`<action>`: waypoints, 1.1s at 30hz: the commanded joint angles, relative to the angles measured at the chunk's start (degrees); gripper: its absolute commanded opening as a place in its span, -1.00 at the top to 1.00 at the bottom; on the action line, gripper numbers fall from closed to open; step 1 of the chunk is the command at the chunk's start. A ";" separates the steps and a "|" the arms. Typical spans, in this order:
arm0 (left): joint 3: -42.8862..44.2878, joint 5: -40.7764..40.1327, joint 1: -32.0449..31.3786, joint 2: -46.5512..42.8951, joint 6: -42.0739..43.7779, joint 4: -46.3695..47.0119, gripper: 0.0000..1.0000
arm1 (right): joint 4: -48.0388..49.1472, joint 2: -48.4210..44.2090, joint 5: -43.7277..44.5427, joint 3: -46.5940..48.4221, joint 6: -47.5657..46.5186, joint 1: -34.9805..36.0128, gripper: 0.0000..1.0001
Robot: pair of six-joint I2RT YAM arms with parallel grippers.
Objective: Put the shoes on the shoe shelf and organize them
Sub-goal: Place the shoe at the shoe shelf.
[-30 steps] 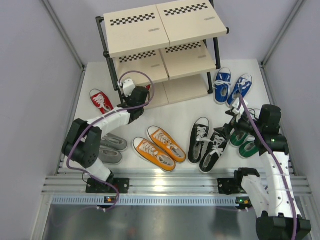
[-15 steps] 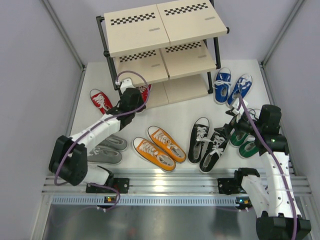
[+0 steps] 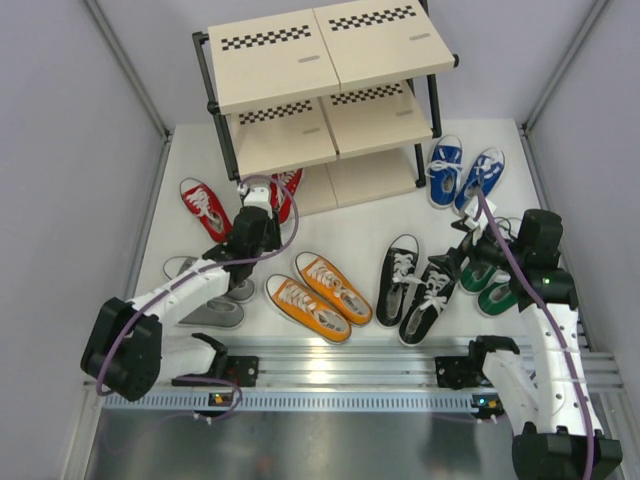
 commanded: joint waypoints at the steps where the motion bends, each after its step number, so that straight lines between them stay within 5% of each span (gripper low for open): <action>1: -2.77 2.19 0.02 -0.50 6.36 12.45 0.10 | 0.69 0.13 -1.33 -0.55 -1.36 1.06 -0.99; 24: 5.83 -3.26 0.55 12.60 13.84 15.46 0.06 | 0.25 0.23 -1.42 -0.47 -2.06 1.07 -0.99; 27: 5.66 -2.82 0.64 11.46 13.49 14.67 -0.49 | 0.16 0.31 -1.42 -0.47 -2.15 1.15 -0.99; 33: 5.66 -4.05 0.72 10.40 15.50 14.06 -0.49 | 0.07 0.49 -1.33 -0.47 -2.23 1.42 -0.99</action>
